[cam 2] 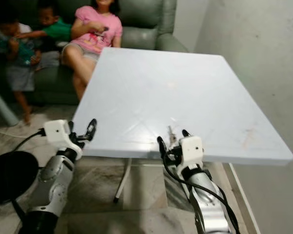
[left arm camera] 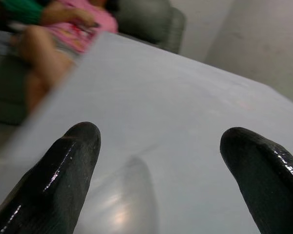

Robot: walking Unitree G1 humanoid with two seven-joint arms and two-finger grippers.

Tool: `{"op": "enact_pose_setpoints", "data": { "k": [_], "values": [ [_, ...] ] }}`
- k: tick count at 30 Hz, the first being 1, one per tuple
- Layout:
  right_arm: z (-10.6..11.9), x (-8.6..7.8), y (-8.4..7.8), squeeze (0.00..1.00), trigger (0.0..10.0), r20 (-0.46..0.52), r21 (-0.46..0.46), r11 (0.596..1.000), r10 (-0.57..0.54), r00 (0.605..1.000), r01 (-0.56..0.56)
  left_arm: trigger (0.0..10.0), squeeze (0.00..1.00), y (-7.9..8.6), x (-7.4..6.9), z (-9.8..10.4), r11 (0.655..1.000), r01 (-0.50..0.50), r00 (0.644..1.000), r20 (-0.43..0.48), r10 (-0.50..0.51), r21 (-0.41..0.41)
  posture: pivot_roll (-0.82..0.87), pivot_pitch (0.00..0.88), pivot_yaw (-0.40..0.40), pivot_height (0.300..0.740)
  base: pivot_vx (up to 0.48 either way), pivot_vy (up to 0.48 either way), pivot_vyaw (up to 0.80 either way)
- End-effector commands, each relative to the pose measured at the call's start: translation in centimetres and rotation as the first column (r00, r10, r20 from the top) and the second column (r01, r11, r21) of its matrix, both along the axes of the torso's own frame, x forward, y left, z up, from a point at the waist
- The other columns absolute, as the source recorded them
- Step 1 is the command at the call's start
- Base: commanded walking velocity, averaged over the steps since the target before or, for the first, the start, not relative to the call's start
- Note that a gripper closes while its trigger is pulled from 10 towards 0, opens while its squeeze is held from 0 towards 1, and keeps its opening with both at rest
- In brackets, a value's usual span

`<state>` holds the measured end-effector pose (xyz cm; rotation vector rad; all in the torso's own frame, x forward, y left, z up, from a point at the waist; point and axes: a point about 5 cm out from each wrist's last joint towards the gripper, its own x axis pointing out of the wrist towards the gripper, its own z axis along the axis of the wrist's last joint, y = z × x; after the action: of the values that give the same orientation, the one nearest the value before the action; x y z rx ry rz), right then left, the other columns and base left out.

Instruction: Hang keys on a hook

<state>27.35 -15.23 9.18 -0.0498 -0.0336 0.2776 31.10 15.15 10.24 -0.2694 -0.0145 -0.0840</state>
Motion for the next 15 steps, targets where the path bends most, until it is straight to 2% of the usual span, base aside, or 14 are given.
{"op": "enact_pose_setpoints", "data": {
  "k": [1,15],
  "values": [
    [0.18,0.01,-0.54,0.00,10.0,0.003,-0.006,1.000,-0.012,1.000,0.012,10.0,0.00,-1.08,0.22,0.17,1.000,0.029,1.000,-0.003,-0.029,0.006,0.02,0.001,-0.061,0.732,0.000,0.000,0.00],
    [-0.14,-0.01,-0.53,0.00,10.0,-0.031,-0.005,1.000,0.023,0.999,-0.023,10.0,0.00,-1.86,-0.11,0.13,0.998,0.042,0.999,0.007,-0.042,0.039,0.02,0.010,-0.061,0.732,0.000,0.000,0.00]
  ]
}}
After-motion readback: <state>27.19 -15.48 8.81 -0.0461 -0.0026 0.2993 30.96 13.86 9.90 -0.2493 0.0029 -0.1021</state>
